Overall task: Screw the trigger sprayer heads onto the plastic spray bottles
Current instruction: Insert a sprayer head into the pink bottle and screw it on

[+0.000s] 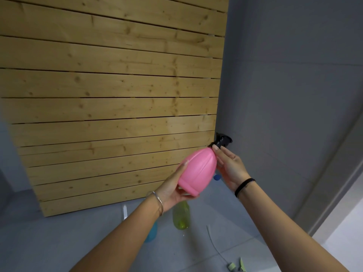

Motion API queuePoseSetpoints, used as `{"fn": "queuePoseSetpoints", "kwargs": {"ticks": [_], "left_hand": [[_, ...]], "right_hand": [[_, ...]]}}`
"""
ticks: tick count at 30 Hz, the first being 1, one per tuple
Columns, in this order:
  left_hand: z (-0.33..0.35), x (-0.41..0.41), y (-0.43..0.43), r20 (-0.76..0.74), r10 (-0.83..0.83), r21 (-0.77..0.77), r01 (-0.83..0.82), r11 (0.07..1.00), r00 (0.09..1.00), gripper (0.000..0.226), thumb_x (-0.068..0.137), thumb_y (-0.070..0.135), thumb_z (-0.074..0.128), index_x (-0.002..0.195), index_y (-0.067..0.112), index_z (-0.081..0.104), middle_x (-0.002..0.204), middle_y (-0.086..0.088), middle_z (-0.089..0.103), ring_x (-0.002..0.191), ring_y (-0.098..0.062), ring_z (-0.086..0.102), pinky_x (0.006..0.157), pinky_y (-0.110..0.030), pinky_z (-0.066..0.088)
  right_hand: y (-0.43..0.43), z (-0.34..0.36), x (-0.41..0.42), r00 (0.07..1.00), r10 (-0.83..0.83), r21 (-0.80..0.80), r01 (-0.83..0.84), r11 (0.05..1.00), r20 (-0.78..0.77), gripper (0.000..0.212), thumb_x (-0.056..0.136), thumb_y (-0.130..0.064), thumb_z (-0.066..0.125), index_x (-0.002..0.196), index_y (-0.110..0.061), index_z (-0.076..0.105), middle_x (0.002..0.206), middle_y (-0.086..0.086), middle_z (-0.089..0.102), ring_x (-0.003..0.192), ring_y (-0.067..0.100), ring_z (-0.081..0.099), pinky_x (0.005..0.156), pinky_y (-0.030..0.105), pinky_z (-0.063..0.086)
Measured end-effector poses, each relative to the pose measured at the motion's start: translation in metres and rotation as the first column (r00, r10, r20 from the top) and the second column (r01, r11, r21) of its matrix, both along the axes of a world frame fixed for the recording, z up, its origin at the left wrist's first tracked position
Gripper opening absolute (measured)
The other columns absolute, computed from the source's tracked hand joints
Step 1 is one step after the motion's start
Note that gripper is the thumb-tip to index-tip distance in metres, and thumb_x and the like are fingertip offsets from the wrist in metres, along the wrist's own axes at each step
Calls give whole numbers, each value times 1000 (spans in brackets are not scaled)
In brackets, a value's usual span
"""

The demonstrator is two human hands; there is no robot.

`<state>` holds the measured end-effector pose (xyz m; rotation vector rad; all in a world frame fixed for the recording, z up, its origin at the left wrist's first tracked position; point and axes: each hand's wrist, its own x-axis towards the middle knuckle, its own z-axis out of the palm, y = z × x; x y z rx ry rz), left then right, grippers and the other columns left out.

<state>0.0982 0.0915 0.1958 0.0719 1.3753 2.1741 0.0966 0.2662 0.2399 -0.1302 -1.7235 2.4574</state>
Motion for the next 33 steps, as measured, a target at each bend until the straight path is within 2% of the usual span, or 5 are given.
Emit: {"fn": "queuePoseSetpoints", "kwargs": {"ticks": [10,15,21,28,33], "left_hand": [[7,-2,-6,-220,228,-97,-254,962,948,75,54,53,77,120,25,56,123,-11,62,106,-28,62,64,-36,58],[4,-6,-14,-220,241,-55,-259,964,945,99,37,61,84,125,27,52,123,-7,60,111,-27,59,69,-37,59],[-13,-22,-33,-258,256,-85,-286,954,931,52,77,26,70,126,26,51,129,-7,55,114,-24,56,83,-40,58],[-45,-47,-59,-475,153,-380,-358,853,867,49,83,17,69,128,19,50,122,1,56,97,-2,57,72,-8,51],[-82,-78,-99,-439,143,-625,-415,661,887,47,93,35,51,136,16,44,138,-2,50,109,-11,50,87,-23,38]], "right_hand": [[-8,2,-3,997,-80,-13,80,997,25,65,81,-21,72,136,1,46,132,15,59,121,25,57,106,36,44],[-12,10,-8,998,56,50,-57,997,28,19,79,-15,71,94,-23,63,102,-2,72,89,4,70,76,18,54],[-18,16,-23,964,201,-63,-192,979,175,66,76,-63,58,120,-13,61,115,1,67,111,14,61,88,35,50],[-36,-11,-60,938,175,82,-208,975,300,52,86,-47,59,122,-10,60,117,5,67,105,14,62,82,32,50],[-51,-65,-87,915,247,255,-334,907,320,44,91,-39,55,122,-8,59,120,4,64,112,13,57,98,31,42]]}}
